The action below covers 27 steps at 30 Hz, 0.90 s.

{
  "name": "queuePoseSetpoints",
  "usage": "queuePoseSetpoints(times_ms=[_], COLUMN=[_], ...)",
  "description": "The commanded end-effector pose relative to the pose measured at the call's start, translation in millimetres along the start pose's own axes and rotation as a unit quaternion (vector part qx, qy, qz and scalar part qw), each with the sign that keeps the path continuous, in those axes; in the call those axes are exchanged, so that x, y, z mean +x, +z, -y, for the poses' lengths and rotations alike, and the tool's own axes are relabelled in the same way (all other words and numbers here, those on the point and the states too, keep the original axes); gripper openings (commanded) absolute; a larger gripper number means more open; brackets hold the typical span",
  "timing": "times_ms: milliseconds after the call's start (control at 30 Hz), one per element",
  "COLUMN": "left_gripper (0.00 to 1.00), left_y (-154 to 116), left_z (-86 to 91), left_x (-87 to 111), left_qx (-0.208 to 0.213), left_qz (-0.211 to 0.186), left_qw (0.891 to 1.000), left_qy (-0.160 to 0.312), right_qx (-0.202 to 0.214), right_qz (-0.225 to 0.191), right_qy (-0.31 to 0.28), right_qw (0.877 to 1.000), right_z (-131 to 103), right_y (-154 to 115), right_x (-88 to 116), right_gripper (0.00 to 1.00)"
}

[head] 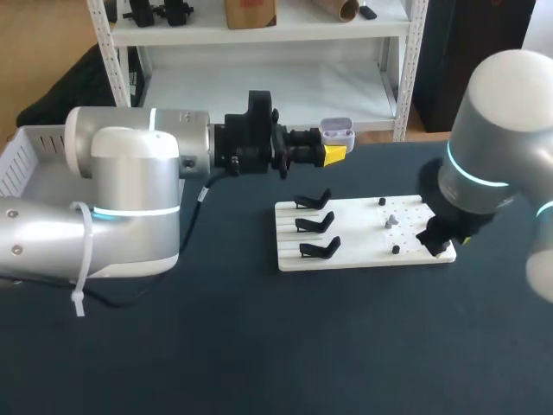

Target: Pick up each earbud case from the left stands, insert the matching earbuds, close the lid, and place the case in the box.

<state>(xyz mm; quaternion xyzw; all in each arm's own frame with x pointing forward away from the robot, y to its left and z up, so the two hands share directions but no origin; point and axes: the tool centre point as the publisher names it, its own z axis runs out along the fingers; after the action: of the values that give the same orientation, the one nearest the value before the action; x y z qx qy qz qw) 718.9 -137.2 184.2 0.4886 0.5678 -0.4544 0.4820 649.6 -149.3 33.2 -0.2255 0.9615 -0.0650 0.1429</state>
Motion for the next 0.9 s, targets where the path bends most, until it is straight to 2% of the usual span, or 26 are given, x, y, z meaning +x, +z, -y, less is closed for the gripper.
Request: queuePoseSetpoints(times_ms=[33, 567, 700, 900], left_gripper=[0.0, 0.0, 0.0, 0.0], left_y=[0.2, 0.2, 0.2, 0.2], left_z=[2.2, 2.2, 2.2, 2.2], left_x=[0.6, 0.6, 0.6, 0.6], left_qx=[-0.004, -0.004, -0.004, -0.004], left_qz=[0.001, 0.001, 0.001, 0.001], left_qw=[1.0, 1.0, 1.0, 1.0], left_qy=[0.001, 0.001, 0.001, 0.001], right_qx=[0.002, 0.015, 0.016, 0.022], right_qz=[-0.005, -0.009, -0.01, -0.012], right_qy=[0.0, 0.043, 0.053, 0.064], right_qw=[1.0, 0.999, 0.998, 0.998], right_z=[-1.2, 0.5, 2.6, 4.0], right_y=[7.0, 11.8, 11.6, 12.4], right_x=[-3.5, -4.1, -4.3, -4.2], right_gripper=[0.49, 0.42, 0.43, 0.4])
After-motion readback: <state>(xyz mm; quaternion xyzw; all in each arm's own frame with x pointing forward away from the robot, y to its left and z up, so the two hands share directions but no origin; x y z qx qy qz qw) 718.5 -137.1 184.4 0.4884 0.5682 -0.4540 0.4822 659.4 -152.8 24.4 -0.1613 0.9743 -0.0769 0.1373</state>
